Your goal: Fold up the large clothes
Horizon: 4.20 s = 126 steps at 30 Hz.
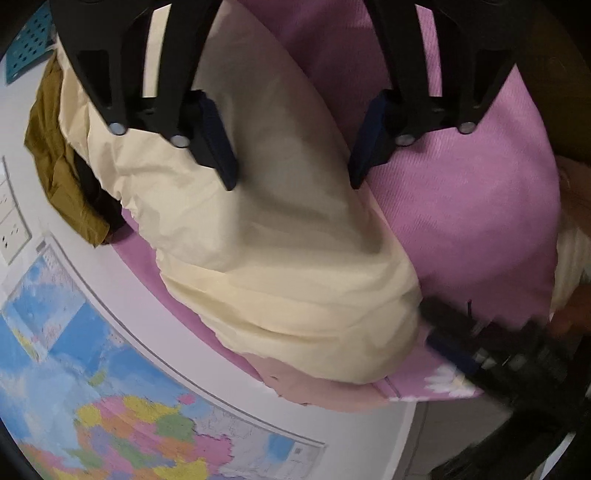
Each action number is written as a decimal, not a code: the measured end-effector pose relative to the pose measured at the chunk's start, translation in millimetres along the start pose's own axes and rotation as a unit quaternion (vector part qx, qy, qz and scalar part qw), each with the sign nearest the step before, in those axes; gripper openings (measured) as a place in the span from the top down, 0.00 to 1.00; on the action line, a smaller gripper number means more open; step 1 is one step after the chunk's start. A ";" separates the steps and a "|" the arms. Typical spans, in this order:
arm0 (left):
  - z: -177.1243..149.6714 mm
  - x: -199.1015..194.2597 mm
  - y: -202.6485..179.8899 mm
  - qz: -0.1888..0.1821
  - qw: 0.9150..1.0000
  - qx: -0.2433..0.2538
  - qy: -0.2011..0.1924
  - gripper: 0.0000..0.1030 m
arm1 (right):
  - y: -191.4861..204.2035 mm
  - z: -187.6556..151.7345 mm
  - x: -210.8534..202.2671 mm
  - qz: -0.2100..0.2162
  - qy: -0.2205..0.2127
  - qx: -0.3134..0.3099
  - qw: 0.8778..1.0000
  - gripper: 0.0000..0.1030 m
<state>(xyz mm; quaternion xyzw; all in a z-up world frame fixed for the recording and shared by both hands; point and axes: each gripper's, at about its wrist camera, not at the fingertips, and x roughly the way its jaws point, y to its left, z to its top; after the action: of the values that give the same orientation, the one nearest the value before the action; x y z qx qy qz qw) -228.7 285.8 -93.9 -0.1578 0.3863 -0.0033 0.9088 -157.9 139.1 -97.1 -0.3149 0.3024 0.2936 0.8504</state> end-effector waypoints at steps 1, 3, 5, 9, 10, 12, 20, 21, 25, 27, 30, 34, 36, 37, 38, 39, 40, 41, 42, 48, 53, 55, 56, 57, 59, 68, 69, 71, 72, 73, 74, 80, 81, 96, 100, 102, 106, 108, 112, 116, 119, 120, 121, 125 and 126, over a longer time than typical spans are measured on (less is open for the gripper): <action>-1.9 2.0 -2.3 -0.009 1.000 -0.002 0.005 0.21 | -4.3 1.3 -2.3 0.010 -0.005 0.007 1.000 0.58; -5.6 7.3 -8.1 -0.022 1.000 0.001 0.014 0.21 | -9.6 4.6 -8.1 0.020 -0.011 0.018 1.000 0.67; -7.3 11.9 -12.1 -0.041 0.999 -0.001 0.021 0.21 | -18.8 8.3 -14.6 0.038 -0.018 0.047 0.998 0.72; 1.9 22.3 -15.0 -0.102 0.994 -0.031 0.025 0.21 | -33.8 12.3 -23.8 0.053 -0.036 0.087 0.994 0.74; 5.0 24.2 -13.9 -0.119 0.992 -0.042 0.022 0.20 | -33.2 11.7 -24.8 0.054 -0.037 0.091 0.994 0.74; 12.2 30.9 -8.7 -0.168 0.983 -0.077 0.020 0.17 | -31.9 10.4 -23.4 0.058 -0.035 0.093 0.993 0.74; 28.9 55.8 7.0 -0.233 0.956 -0.179 -0.008 0.16 | -31.2 4.0 -22.4 0.078 -0.032 0.118 0.989 0.68; 32.4 59.4 2.0 -0.227 0.958 -0.175 -0.007 0.15 | -33.7 2.8 -23.5 0.085 -0.034 0.127 0.988 0.66; 50.0 75.7 -7.7 -0.206 0.965 -0.159 0.012 0.14 | -48.8 -11.2 -42.9 0.127 -0.053 0.184 0.973 0.53; 58.7 83.0 -9.5 -0.190 0.970 -0.153 0.020 0.18 | -63.4 -26.9 -57.4 0.165 -0.067 0.231 0.956 0.45; 61.9 88.8 -12.1 -0.157 0.978 -0.136 0.030 0.43 | -90.9 -69.3 -81.3 0.211 -0.078 0.321 0.920 0.31; 62.0 87.5 -11.3 -0.138 0.982 -0.122 0.036 0.61 | -119.0 -148.1 -110.0 0.194 -0.065 0.471 0.858 0.24; 61.6 87.1 -15.5 -0.125 0.985 -0.110 0.037 0.63 | -127.4 -181.2 -117.0 0.173 -0.057 0.534 0.826 0.22; 61.6 86.5 -17.4 -0.119 0.987 -0.106 0.035 0.63 | -132.4 -199.5 -119.7 0.154 -0.053 0.570 0.805 0.20; 61.9 87.0 -18.8 -0.116 0.987 -0.103 0.035 0.63 | -136.3 -209.3 -120.5 0.141 -0.051 0.590 0.793 0.19; 63.5 87.9 -19.8 -0.114 0.988 -0.102 0.037 0.63 | -139.2 -219.1 -122.0 0.121 -0.052 0.610 0.782 0.19; 64.9 88.2 -20.3 -0.114 0.988 -0.101 0.037 0.63 | -142.5 -222.9 -121.6 0.109 -0.055 0.618 0.776 0.18; 65.4 88.1 -20.1 -0.113 0.988 -0.100 0.038 0.63 | -145.0 -224.9 -120.3 0.100 -0.057 0.624 0.773 0.18; 65.8 88.5 -20.1 -0.112 0.988 -0.097 0.040 0.63 | -148.6 -225.5 -116.4 0.086 -0.055 0.630 0.770 0.17; 63.3 89.7 -15.0 -0.117 0.987 -0.098 0.044 0.59 | -153.0 -202.3 -91.9 0.020 -0.065 0.621 0.781 0.10; 63.3 89.0 -13.8 -0.117 0.988 -0.087 0.044 0.52 | -163.9 -200.4 -77.5 0.010 -0.103 0.635 0.765 0.09; 64.6 89.1 -15.6 -0.114 0.990 -0.075 0.041 0.48 | -170.2 -194.8 -70.7 0.024 -0.118 0.637 0.762 0.09; 64.7 88.5 -16.2 -0.119 0.990 -0.066 0.040 0.40 | -173.3 -192.6 -68.0 0.028 -0.119 0.636 0.762 0.09; 66.0 89.0 -19.4 -0.128 0.989 -0.055 0.041 0.30 | -175.8 -190.6 -65.4 0.033 -0.119 0.633 0.764 0.09; 67.7 90.0 -23.3 -0.113 0.992 -0.045 0.035 0.27 | -180.4 -184.9 -60.0 0.039 -0.107 0.626 0.771 0.09; 75.7 96.5 -21.2 -0.047 0.998 -0.051 0.012 0.51 | -192.4 -186.8 -53.6 0.051 -0.091 0.617 0.780 0.64; 75.8 95.6 -17.7 -0.050 0.997 -0.057 0.014 0.55 | -193.4 -188.6 -52.3 0.057 -0.092 0.621 0.776 0.61; 76.0 94.6 -16.1 -0.049 0.997 -0.054 0.017 0.56 | -192.9 -189.8 -44.8 0.078 -0.094 0.629 0.768 0.44; 76.6 94.7 -16.2 -0.046 0.998 -0.049 0.018 0.55 | -192.2 -187.9 -40.5 0.083 -0.092 0.628 0.768 0.40; 77.0 95.1 -17.5 -0.045 0.998 -0.042 0.019 0.53 | -190.9 -182.4 -39.6 0.074 -0.091 0.619 0.777 0.35; 77.7 95.3 -18.8 -0.044 0.998 -0.036 0.020 0.50 | -190.4 -179.3 -39.3 0.073 -0.089 0.616 0.779 0.35; 79.2 93.3 -14.6 -0.029 0.999 -0.036 0.016 0.58 | -192.4 -176.5 -39.7 0.059 -0.090 0.614 0.782 0.69; 78.8 91.7 -13.1 -0.026 0.999 -0.036 0.016 0.62 | -193.0 -176.2 -40.9 0.062 -0.093 0.615 0.781 0.74; 87.3 83.0 -1.1 -0.027 0.999 -0.023 0.021 0.71 | -200.5 -166.6 -37.2 0.096 -0.090 0.602 0.788 0.81; 94.9 68.5 -0.1 -0.030 0.999 -0.024 0.014 0.79 | -202.3 -148.2 -55.9 0.089 -0.110 0.583 0.800 0.85; 100.1 60.2 0.7 -0.031 0.999 -0.025 0.009 0.83 | -203.2 -132.8 -67.5 0.087 -0.120 0.568 0.810 0.86; 116.7 32.6 -2.4 -0.027 1.000 -0.006 -0.010 0.85 | -205.4 -98.9 -93.7 0.085 -0.151 0.534 0.828 0.87; 126.4 14.8 -1.9 -0.025 0.999 0.006 -0.024 0.86 | -208.2 -84.2 -103.3 0.085 -0.164 0.523 0.832 0.87; 147.8 -14.1 -0.3 -0.023 0.998 0.018 -0.052 0.86 | -216.3 -45.1 -120.0 0.085 -0.196 0.490 0.845 0.87; 172.1 -57.4 22.9 -0.006 0.996 0.016 -0.091 0.86 | -227.2 -2.7 -119.5 0.100 -0.222 0.462 0.853 0.87; 190.4 -91.4 51.3 0.023 0.991 0.009 -0.130 0.86 | -233.2 40.9 -102.9 0.120 -0.240 0.439 0.857 0.87; 197.6 -100.1 59.0 0.038 0.989 0.005 -0.145 0.86 | -234.0 53.0 -96.9 0.124 -0.243 0.433 0.859 0.87; 203.4 -106.6 65.0 0.052 0.987 0.003 -0.155 0.86 | -234.7 75.1 -83.6 0.138 -0.248 0.421 0.862 0.87; 229.7 -134.8 115.7 0.122 0.973 -0.023 -0.192 0.86 | -230.8 139.6 -41.1 0.173 -0.260 0.399 0.862 0.87; 236.0 -138.3 135.3 0.138 0.970 -0.029 -0.197 0.86 | -226.6 162.5 -24.1 0.179 -0.264 0.390 0.864 0.87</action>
<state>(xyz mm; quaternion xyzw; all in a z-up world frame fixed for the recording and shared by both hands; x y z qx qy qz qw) -175.4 499.1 117.7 -0.1268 0.2173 0.1647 0.9537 36.4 105.0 101.4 0.1918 0.2073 0.3713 0.8845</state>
